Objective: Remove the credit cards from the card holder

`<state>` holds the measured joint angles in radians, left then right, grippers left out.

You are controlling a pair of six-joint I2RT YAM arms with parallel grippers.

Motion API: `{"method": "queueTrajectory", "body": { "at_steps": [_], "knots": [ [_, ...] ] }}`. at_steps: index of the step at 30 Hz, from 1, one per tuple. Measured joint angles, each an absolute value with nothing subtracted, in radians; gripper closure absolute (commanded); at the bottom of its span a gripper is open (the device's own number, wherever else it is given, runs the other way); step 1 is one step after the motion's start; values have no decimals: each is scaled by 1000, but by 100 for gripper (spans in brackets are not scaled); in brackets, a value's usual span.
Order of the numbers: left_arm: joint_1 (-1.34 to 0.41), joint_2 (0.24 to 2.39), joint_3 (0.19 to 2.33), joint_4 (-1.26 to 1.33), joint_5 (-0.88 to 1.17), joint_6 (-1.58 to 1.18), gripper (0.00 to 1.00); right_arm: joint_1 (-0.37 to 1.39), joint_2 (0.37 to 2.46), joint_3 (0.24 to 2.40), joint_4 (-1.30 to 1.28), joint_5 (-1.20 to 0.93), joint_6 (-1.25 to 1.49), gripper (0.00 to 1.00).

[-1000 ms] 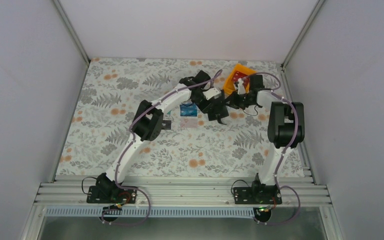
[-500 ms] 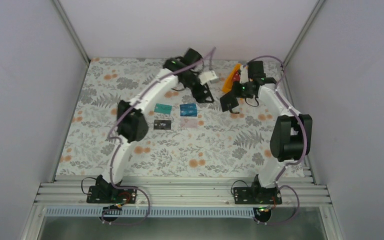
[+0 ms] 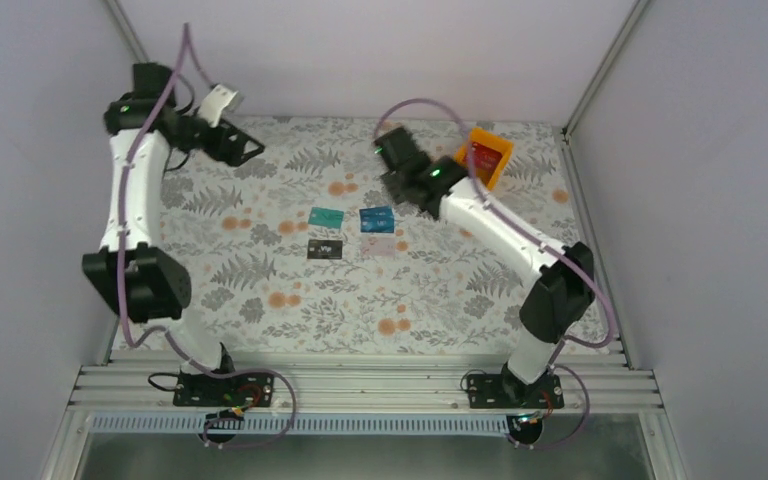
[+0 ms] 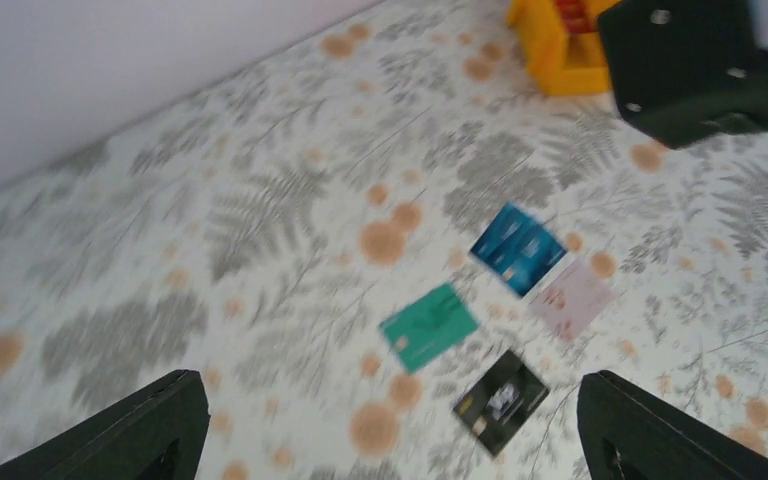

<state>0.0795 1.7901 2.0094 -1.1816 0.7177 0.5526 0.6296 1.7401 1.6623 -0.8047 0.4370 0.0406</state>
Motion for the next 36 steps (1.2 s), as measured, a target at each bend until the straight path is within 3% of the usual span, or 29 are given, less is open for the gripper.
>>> {"method": "queueTrajectory", "body": {
  "at_steps": [2,10,18,23,25,27,29,30,33,35,36],
  "knots": [
    [156,1714,1902,-1175,715,569,0,757,1738,1664,-805,543,6,96],
    [331,1404,1625,-1161,726,639,0,1217,1826,1511,-760,844,-165,96],
    [399,1258,1478,-1176,754,697,0,1444,2043,1352,-680,880,-212,96],
    [413,1238,1465,-1192,772,709,0,1541,2074,1266,-671,831,-160,93],
    [415,1237,1466,-1193,779,711,0,1559,2063,1241,-662,810,-145,85],
    [416,1237,1466,-1195,787,712,0,1562,2044,1219,-646,803,-136,70],
    [417,1240,1466,-1196,798,712,0,1563,2007,1187,-628,793,-140,41],
    [417,1242,1465,-1197,803,712,0,1563,1986,1172,-624,783,-139,31],
    [417,1260,1466,-1210,827,715,0,1563,1922,1147,-625,753,-135,18],
    [418,1277,1465,-1212,838,715,0,1563,1882,1139,-628,727,-126,2],
    [418,1286,1465,-1211,843,715,0,1563,1855,1135,-629,712,-126,0]
  ]
}}
